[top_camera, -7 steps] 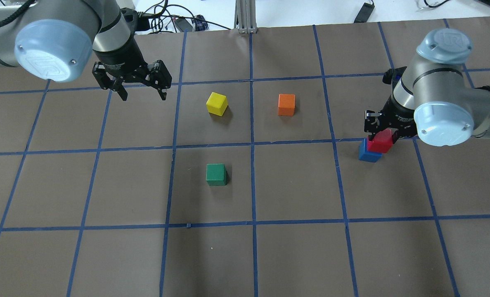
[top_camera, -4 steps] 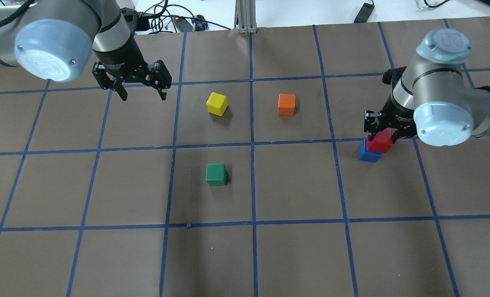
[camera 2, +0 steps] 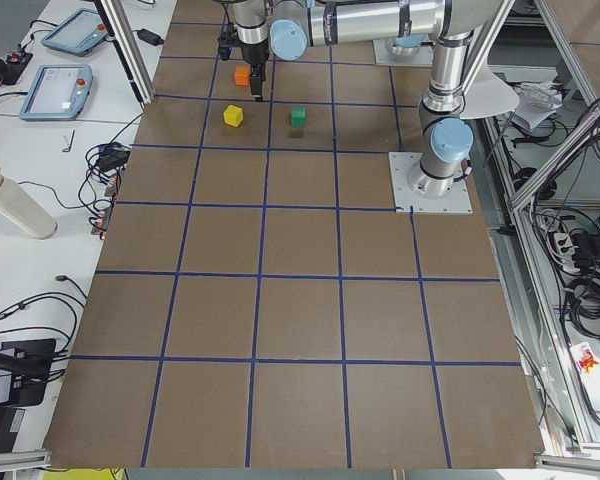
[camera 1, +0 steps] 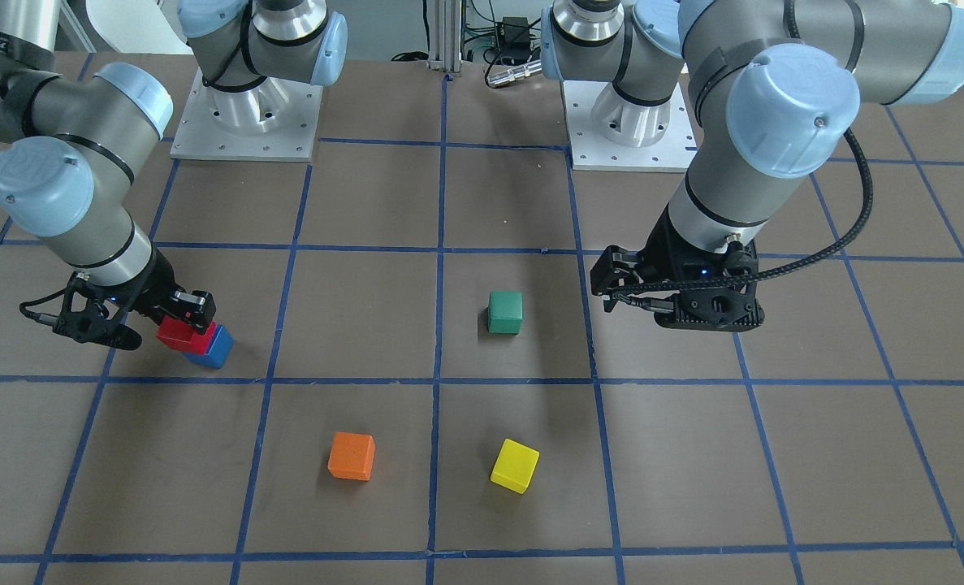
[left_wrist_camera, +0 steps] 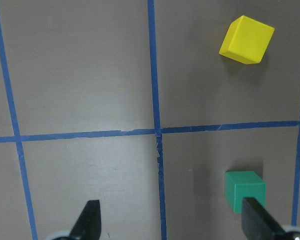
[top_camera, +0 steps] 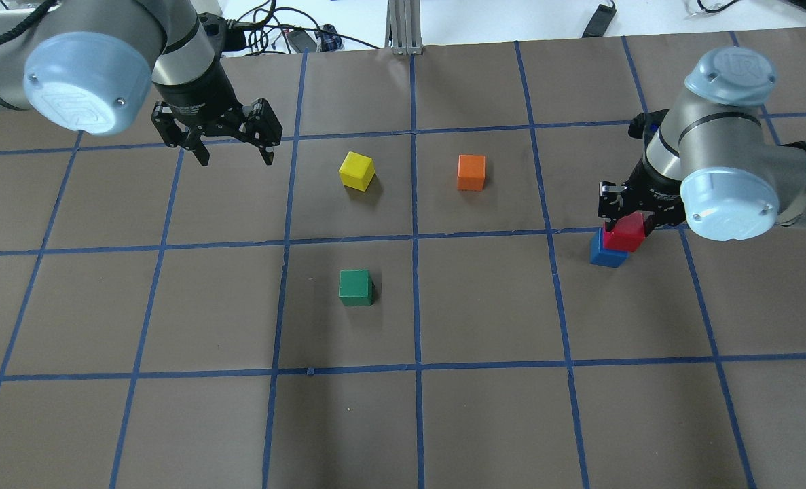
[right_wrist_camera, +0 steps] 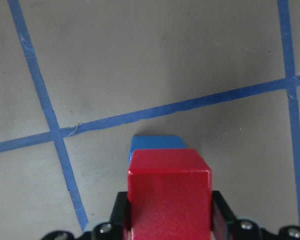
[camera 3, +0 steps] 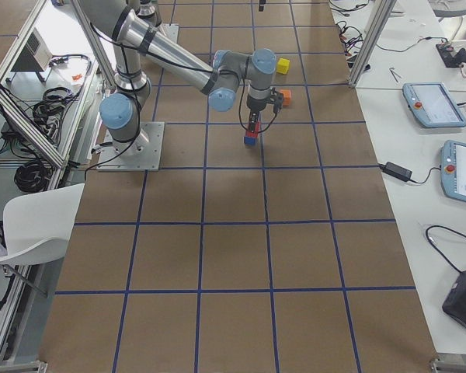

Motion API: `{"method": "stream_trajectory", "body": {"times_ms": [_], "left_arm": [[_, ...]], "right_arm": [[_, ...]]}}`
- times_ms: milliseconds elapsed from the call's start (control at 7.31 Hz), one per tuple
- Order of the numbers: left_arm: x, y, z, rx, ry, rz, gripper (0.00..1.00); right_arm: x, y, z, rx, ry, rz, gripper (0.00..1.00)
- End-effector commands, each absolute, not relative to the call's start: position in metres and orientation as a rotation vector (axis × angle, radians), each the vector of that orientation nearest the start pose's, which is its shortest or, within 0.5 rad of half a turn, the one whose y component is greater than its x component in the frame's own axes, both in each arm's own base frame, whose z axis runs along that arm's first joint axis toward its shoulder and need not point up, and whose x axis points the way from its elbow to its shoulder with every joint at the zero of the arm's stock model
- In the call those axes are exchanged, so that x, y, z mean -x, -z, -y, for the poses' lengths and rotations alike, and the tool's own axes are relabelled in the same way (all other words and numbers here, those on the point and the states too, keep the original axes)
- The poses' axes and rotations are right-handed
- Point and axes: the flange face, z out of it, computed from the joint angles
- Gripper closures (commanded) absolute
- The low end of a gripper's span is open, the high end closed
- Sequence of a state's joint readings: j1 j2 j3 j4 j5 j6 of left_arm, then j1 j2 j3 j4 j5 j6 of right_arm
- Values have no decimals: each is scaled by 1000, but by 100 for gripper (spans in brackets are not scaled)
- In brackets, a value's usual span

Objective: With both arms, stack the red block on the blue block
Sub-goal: 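Lower the red cube onto the blue cube with the right gripper, then open the right gripper and lift it off the red cube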

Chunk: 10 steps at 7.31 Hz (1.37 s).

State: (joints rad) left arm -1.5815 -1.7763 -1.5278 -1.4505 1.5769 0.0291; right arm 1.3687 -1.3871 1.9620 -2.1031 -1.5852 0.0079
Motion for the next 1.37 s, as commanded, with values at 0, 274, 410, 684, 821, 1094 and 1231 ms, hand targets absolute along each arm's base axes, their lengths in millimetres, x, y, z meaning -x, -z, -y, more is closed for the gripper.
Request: {"method": "stream_trajectory", "body": {"times_ms": [0,274,410,684,821,1094,1231], "left_arm": [[139,-412,567,-63,-65,-3133,0],[139,-412,567,-63,-65,-3135,0],[139,-413,568,-63,-60,-3135,0],[139,-416,567,-63,-53,-3135,0],[139,-417,566,-63,-51,-3133,0],[141,-422,564,-70,-36,-3136,0],[144,-442,566,-79,26,-3125,0]], "right_arm": [[-29,-262,517,-313,-75,-3136,27],[-29,-265,518,-309,-65,-3138,21],[-28,-275,519,-306,-41,-3139,17],[-30,-349,510,-298,2,-3145,10],[-33,-384,504,-292,-17,-3142,0],[-77,-441,514,-158,0,-3142,0],[-112,-462,515,-64,60,-3143,0]]}}
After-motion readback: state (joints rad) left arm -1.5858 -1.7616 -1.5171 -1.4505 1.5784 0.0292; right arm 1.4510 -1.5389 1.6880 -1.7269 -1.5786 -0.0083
